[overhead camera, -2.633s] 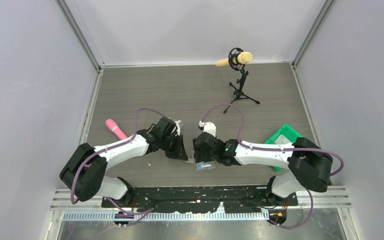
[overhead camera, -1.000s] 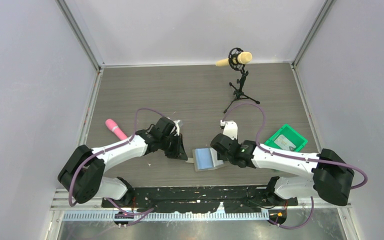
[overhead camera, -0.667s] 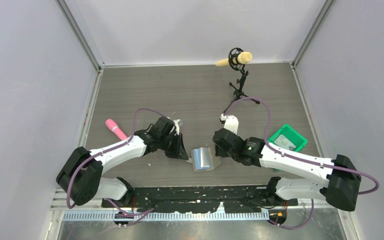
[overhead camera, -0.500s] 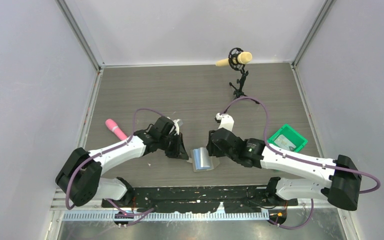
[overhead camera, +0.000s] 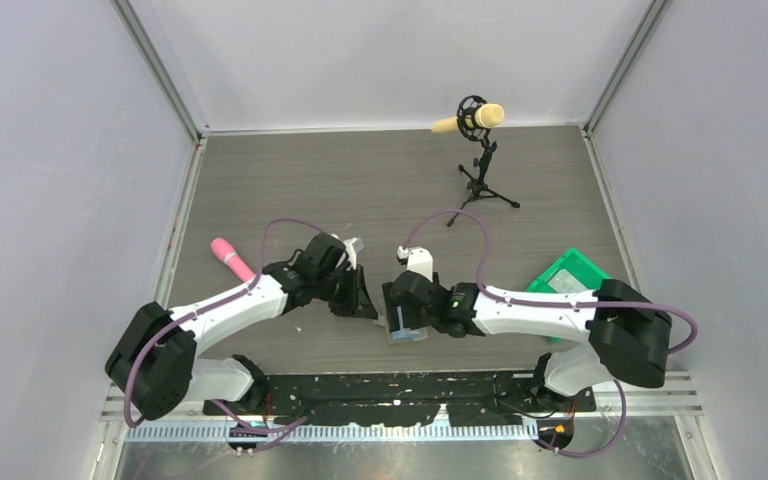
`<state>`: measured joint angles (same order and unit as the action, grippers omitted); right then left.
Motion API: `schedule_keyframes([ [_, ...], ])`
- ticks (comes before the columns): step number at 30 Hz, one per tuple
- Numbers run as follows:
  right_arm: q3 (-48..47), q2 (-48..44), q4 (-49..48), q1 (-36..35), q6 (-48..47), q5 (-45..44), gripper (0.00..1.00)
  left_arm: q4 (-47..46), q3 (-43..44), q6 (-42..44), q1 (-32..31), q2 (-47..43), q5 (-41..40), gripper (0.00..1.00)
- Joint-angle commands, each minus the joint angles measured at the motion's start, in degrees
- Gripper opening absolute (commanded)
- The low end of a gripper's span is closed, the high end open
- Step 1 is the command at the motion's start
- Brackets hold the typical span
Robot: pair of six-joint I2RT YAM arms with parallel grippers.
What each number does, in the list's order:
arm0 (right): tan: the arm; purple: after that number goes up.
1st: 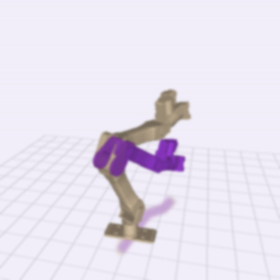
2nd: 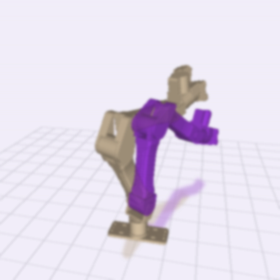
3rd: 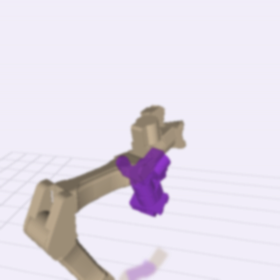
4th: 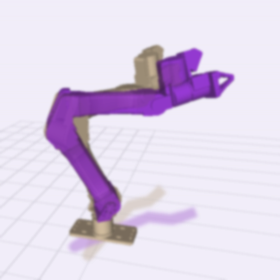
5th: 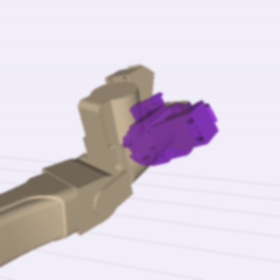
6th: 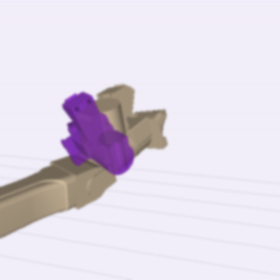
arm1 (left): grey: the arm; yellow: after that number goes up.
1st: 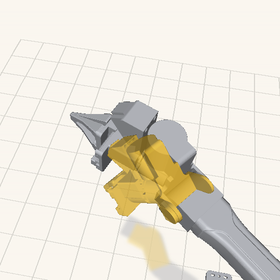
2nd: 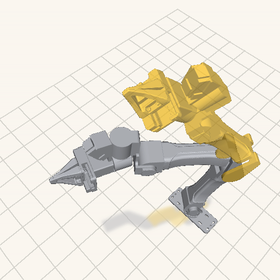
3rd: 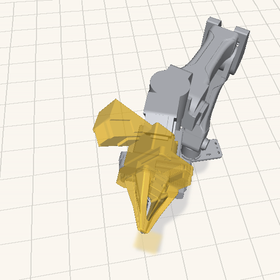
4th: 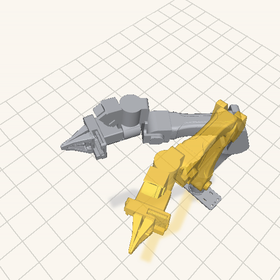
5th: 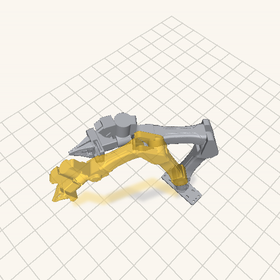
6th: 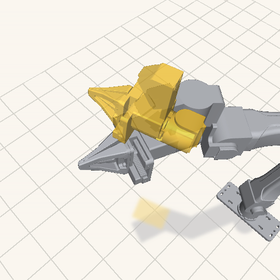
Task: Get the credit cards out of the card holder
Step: Open the card holder at the center of the board.
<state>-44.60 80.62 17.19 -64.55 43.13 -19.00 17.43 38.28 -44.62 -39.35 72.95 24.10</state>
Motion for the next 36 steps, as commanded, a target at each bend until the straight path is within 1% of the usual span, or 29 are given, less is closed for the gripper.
schedule_keyframes([
  [1,-2.31,1.93,-2.3,-0.3,0.64,-2.1,0.78,-1.55,-0.14,-0.29,0.13,-2.43,1.73,0.0],
  [6,-1.63,3.38,-2.57,-0.31,0.91,-2.53,0.76,-1.11,0.12,-0.12,0.15,-2.99,1.58,0.0],
  [8,-1.7,3.71,-1.96,-0.31,1.13,-3.12,0.74,-1.04,0.21,-0.12,0.15,-3.0,1.57,0.0],
  [10,-1.76,3.65,-1.04,-0.31,1.28,-3.87,0.7,-0.87,0.31,0.03,0.15,-2.83,1.51,0.0],
  [14,-1.74,2.47,0.29,-0.31,1.27,-5.03,0.67,-0.11,0.56,0.6,0.15,-2.53,0.76,0.0],
  [23,-0.95,-0.71,1.11,-0.31,0.86,-5.69,0.69,0.41,0.67,1.11,0.1,-2.26,0.18,0.0],
  [36,-0.4,-0.59,0.77,-0.31,0.65,-5.6,0.67,0.46,0.14,1.12,0.08,-2.58,-0.31,0.0],
])
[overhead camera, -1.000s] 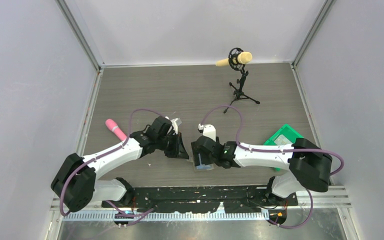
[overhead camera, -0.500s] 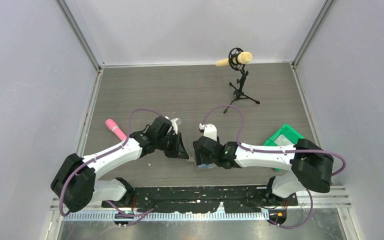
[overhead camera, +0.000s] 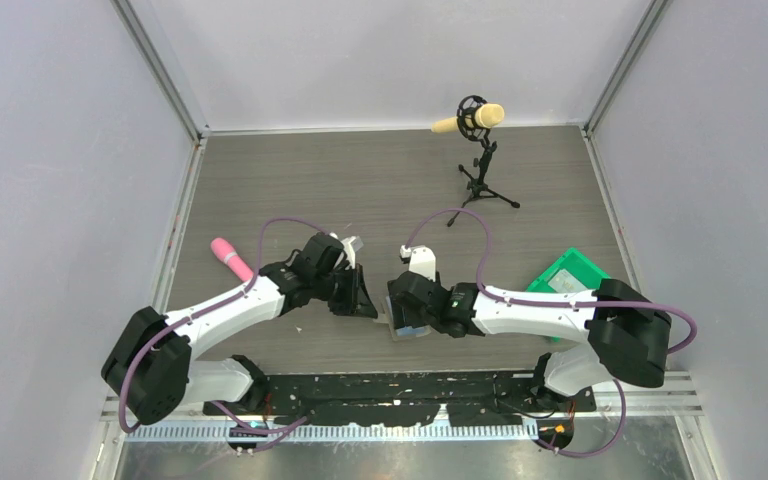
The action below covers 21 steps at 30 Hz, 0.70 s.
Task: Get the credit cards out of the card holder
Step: Open the card holder at the center of the board.
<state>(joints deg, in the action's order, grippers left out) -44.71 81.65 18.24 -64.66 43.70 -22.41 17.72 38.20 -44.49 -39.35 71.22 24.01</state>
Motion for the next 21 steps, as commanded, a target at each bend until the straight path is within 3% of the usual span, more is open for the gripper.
schedule_keyframes([
  [1,-0.29,-1.82,-0.21,-0.2,0.12,-2.24,0.67,0.2,0.14,1.03,0.15,-0.86,-0.34,0.0],
  [21,2.06,-7.46,1.71,0.93,-1.19,-3.15,0.63,0.58,-0.47,2.39,0.15,0.86,-1.91,0.0],
])
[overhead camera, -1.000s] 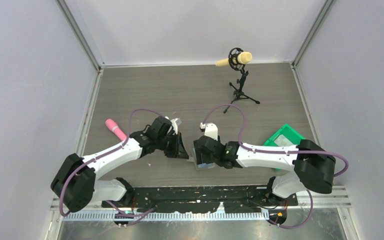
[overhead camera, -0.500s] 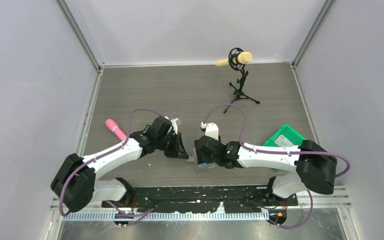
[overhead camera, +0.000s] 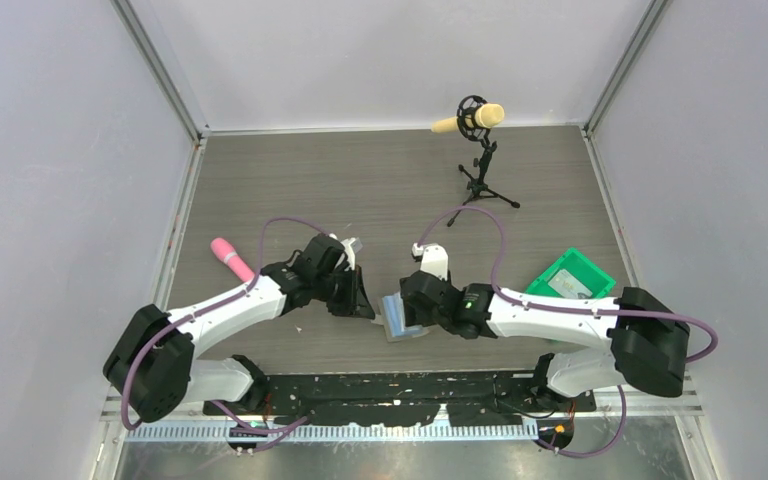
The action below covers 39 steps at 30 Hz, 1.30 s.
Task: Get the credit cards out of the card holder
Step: Open the card holder at the center of the board.
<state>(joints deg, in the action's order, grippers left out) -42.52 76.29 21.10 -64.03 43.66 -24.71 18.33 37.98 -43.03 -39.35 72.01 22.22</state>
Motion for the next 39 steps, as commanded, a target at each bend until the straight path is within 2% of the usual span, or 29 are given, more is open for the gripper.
schedule_keyframes([
  [1,-0.2,-2.02,-2.03,0.26,-1.62,0.06,0.64,-0.09,-0.25,0.93,0.15,-0.12,-0.03,0.0],
  [6,-1.14,0.53,-6.42,0.22,-2.49,4.46,0.67,0.21,0.06,0.84,0.16,-0.95,0.11,0.0],
  [14,-3.49,6.16,-6.97,0.22,-2.28,4.48,0.77,0.48,0.09,0.57,0.13,-1.87,0.51,0.0],
  [22,-3.22,7.96,-7.61,0.14,-2.01,4.76,0.8,0.34,0.17,0.42,0.16,-2.14,0.72,0.0],
  [26,-3.22,8.54,-6.38,0.14,-1.75,3.47,0.79,0.39,0.18,0.48,0.09,-2.13,0.73,0.0],
  [31,-3.4,8.52,-2.99,0.16,-1.21,0.48,0.72,0.85,0.17,0.65,0.15,-2.23,0.44,0.0],
  [39,-2.11,3.9,0.0,0.13,-0.92,-2.47,0.69,1.79,0.11,1.45,0.14,-1.9,-0.54,0.0],
])
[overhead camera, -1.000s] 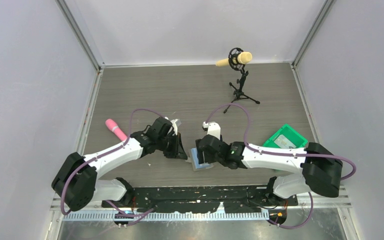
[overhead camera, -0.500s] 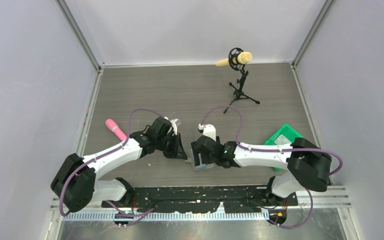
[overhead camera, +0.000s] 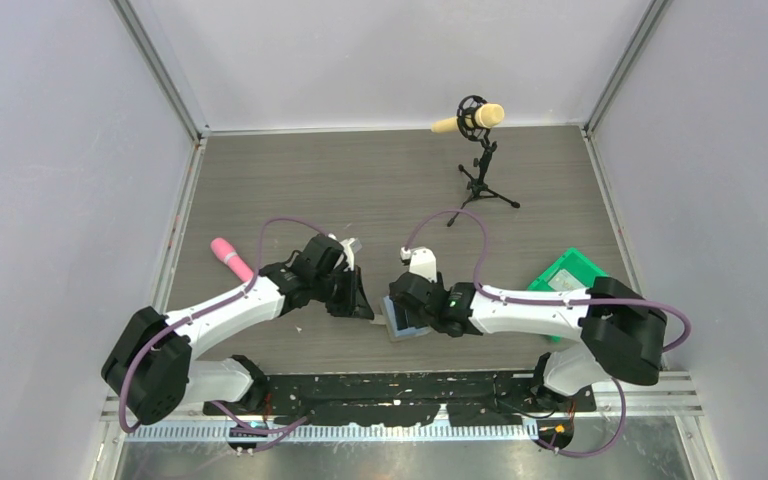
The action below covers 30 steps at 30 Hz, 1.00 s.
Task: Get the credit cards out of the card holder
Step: Open the card holder at the center of the board.
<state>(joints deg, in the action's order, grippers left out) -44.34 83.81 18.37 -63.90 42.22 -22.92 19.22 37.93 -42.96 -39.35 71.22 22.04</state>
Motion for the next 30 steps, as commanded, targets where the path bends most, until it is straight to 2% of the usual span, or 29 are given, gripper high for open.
schedule_keyframes([
  [1,-0.21,-4.15,2.9,0.0,0.5,-4.55,0.68,0.98,0.18,1.46,0.14,-1.08,-0.49,0.0],
  [11,1.13,-7.1,5.96,0.51,0.63,-6.9,0.67,1.48,-0.01,1.8,0.13,-1.08,-0.85,0.0],
  [24,3.27,-13.02,15.26,2.49,3.79,-10.67,0.64,1.43,0.33,1.07,0.13,-2.32,1.14,0.0],
  [30,-0.46,-13.53,18.99,2.81,3.33,-11.0,0.61,0.74,0.15,0.1,0.15,-3.14,1.81,0.0],
])
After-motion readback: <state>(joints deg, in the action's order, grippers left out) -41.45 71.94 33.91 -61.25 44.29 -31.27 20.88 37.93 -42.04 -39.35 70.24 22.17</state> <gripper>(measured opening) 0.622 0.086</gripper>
